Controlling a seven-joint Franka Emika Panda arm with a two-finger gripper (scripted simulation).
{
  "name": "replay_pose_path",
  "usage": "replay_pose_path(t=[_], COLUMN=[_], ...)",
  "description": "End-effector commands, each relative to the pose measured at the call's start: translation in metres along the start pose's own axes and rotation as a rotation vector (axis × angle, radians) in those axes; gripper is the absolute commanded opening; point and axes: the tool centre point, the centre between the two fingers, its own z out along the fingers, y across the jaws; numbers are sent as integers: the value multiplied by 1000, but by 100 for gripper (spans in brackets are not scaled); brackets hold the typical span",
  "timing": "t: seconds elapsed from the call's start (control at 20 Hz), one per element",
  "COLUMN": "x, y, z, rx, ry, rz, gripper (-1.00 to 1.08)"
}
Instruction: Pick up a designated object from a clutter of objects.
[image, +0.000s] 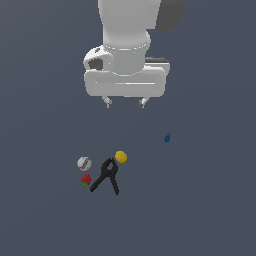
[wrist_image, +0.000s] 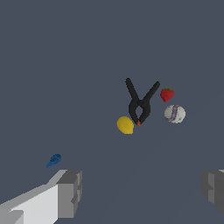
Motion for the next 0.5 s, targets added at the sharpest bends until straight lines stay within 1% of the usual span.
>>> replay_pose_path(t=[0.0, 0.15, 0.45], x=[0, 0, 1], y=[0, 2, 14], z=[0, 0, 0], rx=[0, -5, -29], ry=[0, -1, -3], rz=[0, 3, 22], gripper=[100, 100, 100])
